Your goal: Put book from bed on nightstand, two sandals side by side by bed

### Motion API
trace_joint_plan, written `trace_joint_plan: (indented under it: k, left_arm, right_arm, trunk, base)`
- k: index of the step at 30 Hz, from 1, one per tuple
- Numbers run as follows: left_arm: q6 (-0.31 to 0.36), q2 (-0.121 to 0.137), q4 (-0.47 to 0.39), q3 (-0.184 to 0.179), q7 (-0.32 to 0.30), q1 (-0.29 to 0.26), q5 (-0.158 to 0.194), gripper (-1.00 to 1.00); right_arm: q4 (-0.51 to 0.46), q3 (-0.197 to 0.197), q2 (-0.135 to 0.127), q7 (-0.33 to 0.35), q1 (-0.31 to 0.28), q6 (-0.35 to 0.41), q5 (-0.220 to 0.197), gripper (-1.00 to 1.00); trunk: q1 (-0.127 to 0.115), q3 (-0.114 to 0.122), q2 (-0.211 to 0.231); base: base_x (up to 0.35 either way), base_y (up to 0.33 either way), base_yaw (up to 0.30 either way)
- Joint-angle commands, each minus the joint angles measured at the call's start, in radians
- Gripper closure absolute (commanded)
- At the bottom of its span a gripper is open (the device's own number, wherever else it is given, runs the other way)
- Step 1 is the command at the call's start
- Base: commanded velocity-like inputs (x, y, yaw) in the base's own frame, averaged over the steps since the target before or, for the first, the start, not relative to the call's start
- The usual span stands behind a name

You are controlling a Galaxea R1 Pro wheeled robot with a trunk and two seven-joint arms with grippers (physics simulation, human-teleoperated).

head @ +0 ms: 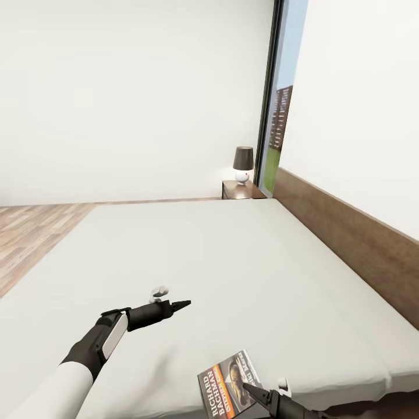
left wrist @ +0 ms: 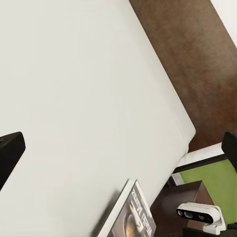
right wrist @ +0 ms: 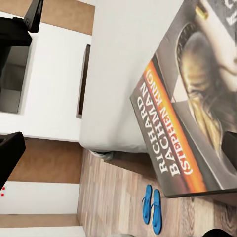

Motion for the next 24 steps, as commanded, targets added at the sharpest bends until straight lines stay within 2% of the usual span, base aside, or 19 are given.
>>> trace_joint_plan:
  k: [1, 9, 17, 24]
  left_arm:
    - [0.008, 0.001, 0.000, -0.004, 0.002, -0.001, 0.009, -1.00]
    - [0.009, 0.001, 0.000, -0.004, 0.002, -0.001, 0.009, -1.00]
    - [0.009, 0.001, 0.000, -0.004, 0.002, -0.001, 0.009, -1.00]
    - [0.009, 0.001, 0.000, -0.004, 0.001, -0.001, 0.010, -1.00]
  right_arm:
    - [0.000, -0.008, 0.000, 0.004, 0.000, 0.010, 0.005, -1.00]
    - [0.000, -0.008, 0.000, 0.004, 0.000, 0.011, 0.005, -1.00]
    - [0.000, -0.008, 0.000, 0.004, 0.000, 0.011, 0.005, -1.00]
    - [0.000, -0.008, 0.000, 0.005, 0.000, 0.011, 0.004, -1.00]
  trunk:
    - [0.000, -0.001, 0.000]
    - [0.000, -0.001, 0.000]
    - [-0.031, 0.024, 0.056]
    - [-0.031, 0.024, 0.056]
  base:
    - [0.000, 0.000, 0.000]
    - [0.000, 0.000, 0.000]
    - [0.000, 0.000, 0.000]
    - [0.000, 0.000, 0.000]
